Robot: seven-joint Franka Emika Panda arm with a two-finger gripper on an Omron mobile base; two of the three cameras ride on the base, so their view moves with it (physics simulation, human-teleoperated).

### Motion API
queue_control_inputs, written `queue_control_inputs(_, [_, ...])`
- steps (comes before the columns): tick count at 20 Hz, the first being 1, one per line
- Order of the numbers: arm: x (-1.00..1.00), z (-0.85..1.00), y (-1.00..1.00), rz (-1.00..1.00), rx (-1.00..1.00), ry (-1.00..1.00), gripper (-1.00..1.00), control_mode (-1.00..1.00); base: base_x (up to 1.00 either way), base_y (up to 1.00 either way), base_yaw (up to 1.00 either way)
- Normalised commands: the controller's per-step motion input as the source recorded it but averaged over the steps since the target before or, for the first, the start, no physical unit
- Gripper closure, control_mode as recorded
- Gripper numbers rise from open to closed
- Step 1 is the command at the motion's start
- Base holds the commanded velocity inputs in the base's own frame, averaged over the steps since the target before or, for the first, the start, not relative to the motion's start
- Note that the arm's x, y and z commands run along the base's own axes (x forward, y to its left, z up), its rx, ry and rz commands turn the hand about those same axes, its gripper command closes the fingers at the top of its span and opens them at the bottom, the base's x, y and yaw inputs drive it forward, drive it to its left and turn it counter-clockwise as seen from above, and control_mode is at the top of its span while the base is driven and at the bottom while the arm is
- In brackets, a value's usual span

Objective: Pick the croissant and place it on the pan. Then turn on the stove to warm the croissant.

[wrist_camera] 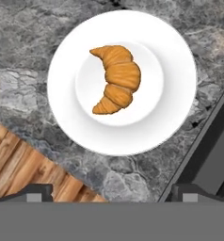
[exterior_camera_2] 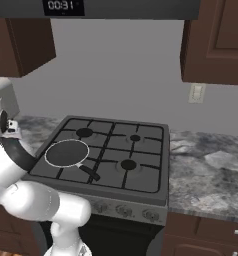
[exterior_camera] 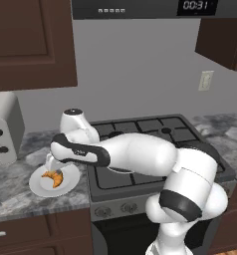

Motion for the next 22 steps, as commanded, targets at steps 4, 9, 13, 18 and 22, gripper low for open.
queue_control_inputs(4, [0.21, -0.2, 0.11, 0.01, 0.0, 0.0, -1.0, -1.0, 0.0, 0.0, 0.0])
queue_control_inputs(9, [0.22, -0.12, 0.13, 0.0, 0.0, 0.0, -1.0, -1.0, 0.0, 0.0, 0.0])
queue_control_inputs(13, [0.29, -0.13, 0.18, 0.0, 0.0, 0.0, -1.0, -1.0, 0.0, 0.0, 0.0])
queue_control_inputs(18, [0.28, -0.25, 0.19, 0.0, 0.0, 0.01, -1.0, -1.0, 0.0, 0.0, 0.0])
queue_control_inputs(22, [0.23, -0.21, 0.23, 0.0, 0.0, 0.02, -1.0, -1.0, 0.0, 0.0, 0.0])
